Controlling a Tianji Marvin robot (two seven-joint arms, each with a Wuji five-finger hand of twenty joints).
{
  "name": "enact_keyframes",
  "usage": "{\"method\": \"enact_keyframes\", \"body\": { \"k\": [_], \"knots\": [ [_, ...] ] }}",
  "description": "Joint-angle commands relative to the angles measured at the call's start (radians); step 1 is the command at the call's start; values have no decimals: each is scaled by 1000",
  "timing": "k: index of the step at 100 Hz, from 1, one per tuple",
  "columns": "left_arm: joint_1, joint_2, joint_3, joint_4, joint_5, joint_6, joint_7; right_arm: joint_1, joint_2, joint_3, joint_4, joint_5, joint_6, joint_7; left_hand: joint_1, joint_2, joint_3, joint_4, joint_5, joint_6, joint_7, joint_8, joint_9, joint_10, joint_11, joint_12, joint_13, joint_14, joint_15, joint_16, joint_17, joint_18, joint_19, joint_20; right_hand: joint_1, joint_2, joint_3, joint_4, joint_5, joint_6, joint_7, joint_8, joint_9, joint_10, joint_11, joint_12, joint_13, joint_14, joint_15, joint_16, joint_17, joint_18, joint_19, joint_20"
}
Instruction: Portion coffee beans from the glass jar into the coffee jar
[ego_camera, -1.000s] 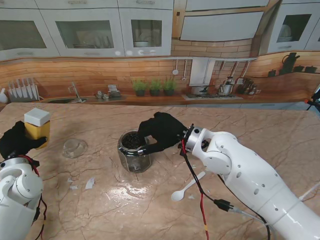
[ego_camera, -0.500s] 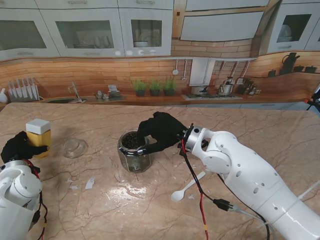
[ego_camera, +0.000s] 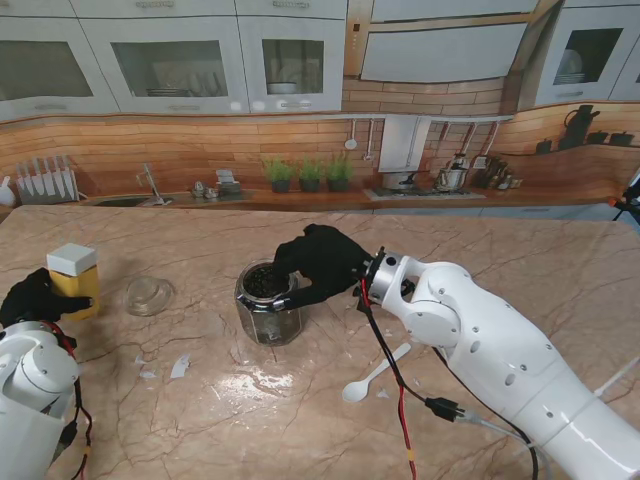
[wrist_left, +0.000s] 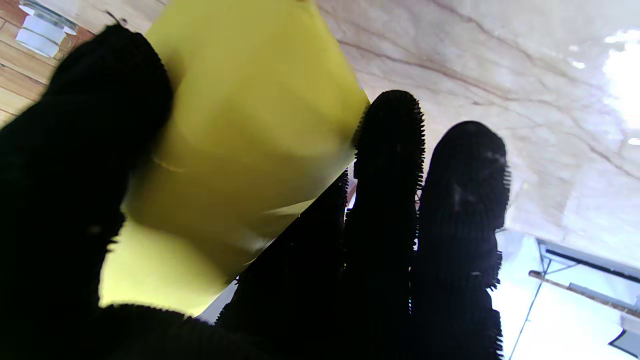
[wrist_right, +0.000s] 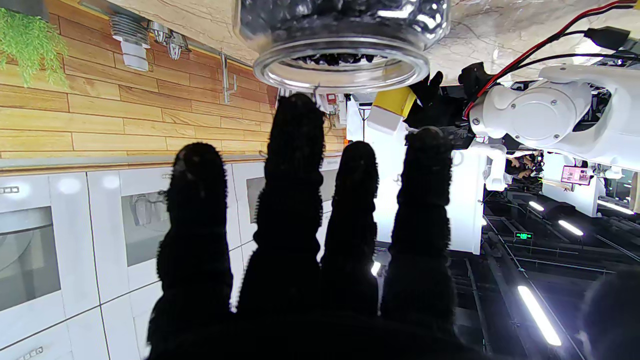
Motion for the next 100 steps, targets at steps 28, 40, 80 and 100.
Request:
{"method": "enact_keyframes", "body": {
  "k": [28,40,80,100],
  "knots": [
    [-25,2,29,24,-28,22,-62,-4,-3,4,-6,-3,-12,-3,250,264,220,-8,84,-337,153,55,25,-168,46,33,-103,-81,-172,-21,-53,25,-225,-161,3,-9,0,25,22,-26,21,9,23,-17,29,13,13,-15,4,-7,-18,-8,-7,-7],
    [-33,6,41,36,-5,51,-62,-5,-3,6,-6,-3,-17,-4,245,271,203,-18,94,-347,145,40,37,-170,31,18,-112,-82,-171,-17,-65,41,-260,-187,-6,-12,5,27,21,-26,21,8,22,-18,29,13,12,-17,4,-8,-19,-12,-7,-6],
    [-28,18,56,19,52,193,-111,-4,-3,4,-6,-3,-22,-2,240,301,148,-30,69,-321,95,27,19,-165,-26,-16,-247,-24,-123,31,-177,119,-356,-148,12,-9,-1,26,20,-29,20,6,20,-21,26,11,11,-19,5,-7,-24,-17,-7,-3],
    [-17,28,52,-6,69,231,-168,1,-3,-2,-3,-1,-28,2,185,307,179,-25,-27,-194,-59,43,-207,-108,131,-190,-363,17,-141,55,-261,122,-406,10,13,-7,-2,27,16,-33,17,5,22,-24,24,11,7,-21,3,-8,-29,-18,-7,1]
  ]
}}
